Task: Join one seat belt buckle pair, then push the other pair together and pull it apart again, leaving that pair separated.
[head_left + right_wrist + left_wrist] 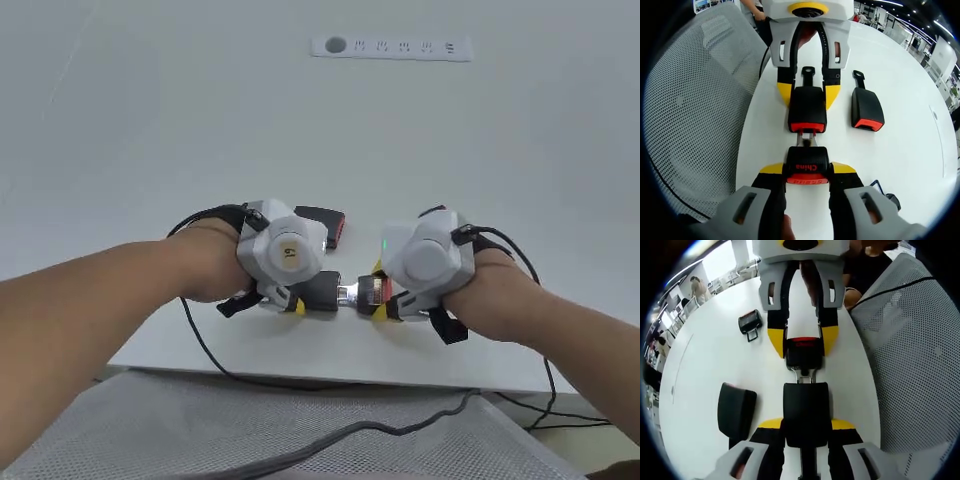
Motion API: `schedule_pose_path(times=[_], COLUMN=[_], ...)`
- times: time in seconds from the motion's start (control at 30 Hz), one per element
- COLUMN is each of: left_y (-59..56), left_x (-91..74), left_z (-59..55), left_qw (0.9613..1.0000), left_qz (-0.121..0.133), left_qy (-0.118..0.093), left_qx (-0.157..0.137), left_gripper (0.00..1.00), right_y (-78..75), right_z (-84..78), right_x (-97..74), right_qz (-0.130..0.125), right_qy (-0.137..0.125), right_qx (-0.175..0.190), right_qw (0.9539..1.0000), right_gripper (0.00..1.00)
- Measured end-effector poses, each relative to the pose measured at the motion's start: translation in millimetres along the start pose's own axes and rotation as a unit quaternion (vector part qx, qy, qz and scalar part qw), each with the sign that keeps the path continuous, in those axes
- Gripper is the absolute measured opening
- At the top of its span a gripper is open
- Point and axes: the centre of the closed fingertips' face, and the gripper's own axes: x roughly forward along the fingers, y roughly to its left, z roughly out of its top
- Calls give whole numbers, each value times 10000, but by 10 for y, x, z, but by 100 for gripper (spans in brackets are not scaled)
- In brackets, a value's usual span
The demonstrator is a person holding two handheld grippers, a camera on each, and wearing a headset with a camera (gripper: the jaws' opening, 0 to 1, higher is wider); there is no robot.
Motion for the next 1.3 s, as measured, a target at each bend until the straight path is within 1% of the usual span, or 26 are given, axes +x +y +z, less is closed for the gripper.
schedule_pose_path(times=[0.07,0.27,0.37,0.53,0.63,0.7,0.77,0.87,0.93,1.1,1.3], left_y=[12,29,40,45,44,42,40,45,46,36,46], left_x=[8,21,31,37,40,41,41,48,51,39,50], left_z=[-17,-28,-37,-34,-32,-29,-29,-36,-40,-28,-47], left_qw=[10000,9998,9997,9997,9998,9998,9998,9997,9997,9997,9997], left_qz=[15,57,55,73,71,66,67,68,64,57,69], left_qy=[-63,-127,-171,-158,-157,-160,-174,-187,-189,-203,-212], left_qx=[-43,-130,-154,-180,-142,-126,-122,-123,-118,-109,-134], left_gripper=[33,33,33,33,33,33,33,33,33,33,33], right_y=[-2,-7,-11,-6,-9,-5,-24,-12,-14,-14,4], right_z=[11,41,50,82,119,155,162,176,207,198,201], right_x=[9,22,23,23,47,71,78,82,101,89,75], right_qz=[-9,-66,-79,-92,-75,-68,-41,-22,-51,-67,-12], right_qy=[-41,-227,-278,-317,-378,-361,-344,-331,-300,-325,-280], right_qx=[27,208,265,298,313,259,221,200,172,209,122], right_qw=[10000,9995,9992,9990,9988,9990,9992,9992,9994,9992,9995], right_gripper=[30,29,29,29,29,29,28,28,28,28,29])
